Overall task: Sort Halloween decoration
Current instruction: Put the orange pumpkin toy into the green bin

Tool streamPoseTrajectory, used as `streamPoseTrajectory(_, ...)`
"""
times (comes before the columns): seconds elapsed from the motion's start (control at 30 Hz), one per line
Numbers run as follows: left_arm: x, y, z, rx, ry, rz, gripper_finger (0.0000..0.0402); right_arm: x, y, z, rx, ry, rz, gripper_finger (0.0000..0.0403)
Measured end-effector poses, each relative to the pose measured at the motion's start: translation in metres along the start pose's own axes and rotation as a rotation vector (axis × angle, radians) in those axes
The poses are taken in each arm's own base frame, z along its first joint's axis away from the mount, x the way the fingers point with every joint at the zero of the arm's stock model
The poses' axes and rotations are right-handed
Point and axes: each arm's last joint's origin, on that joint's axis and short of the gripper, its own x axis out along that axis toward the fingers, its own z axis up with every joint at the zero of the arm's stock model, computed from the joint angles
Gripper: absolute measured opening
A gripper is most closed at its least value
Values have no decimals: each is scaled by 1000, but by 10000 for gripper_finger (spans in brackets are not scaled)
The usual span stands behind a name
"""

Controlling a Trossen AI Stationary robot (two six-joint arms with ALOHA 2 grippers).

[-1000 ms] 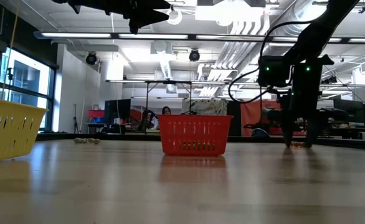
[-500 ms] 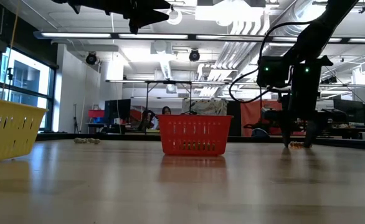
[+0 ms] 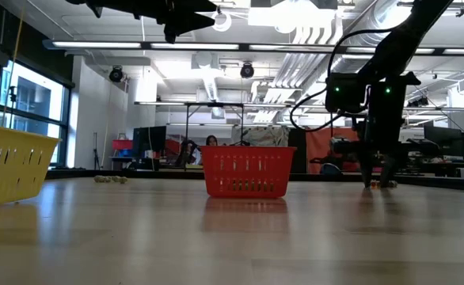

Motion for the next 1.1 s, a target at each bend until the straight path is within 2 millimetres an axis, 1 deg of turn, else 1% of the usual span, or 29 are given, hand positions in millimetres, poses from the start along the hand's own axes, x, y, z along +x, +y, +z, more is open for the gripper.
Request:
streamPoseTrajectory(0.1, 0, 0, 0, 0, 1, 0, 177, 0, 0, 0, -22, -2, -4, 80)
streamPoseTrajectory(0.2, 0, 0, 0, 0, 2, 0, 177, -1, 0, -2, -54, -10, -5, 66)
streamPoseTrajectory(0.37, 0, 0, 0, -1, 2, 0, 177, -5, 1, -7, -84, -19, 10, 72)
streamPoseTrajectory(0.57, 0, 0, 0, -1, 2, 0, 177, -19, -2, -11, -100, -8, 66, 74)
streamPoseTrajectory(0.87, 0, 0, 0, 0, 2, 0, 177, -54, -5, -9, -97, -74, 244, 74)
streamPoseTrajectory(1.1, 0, 0, 0, 0, 2, 0, 177, -94, -8, -5, -139, -172, 513, 74)
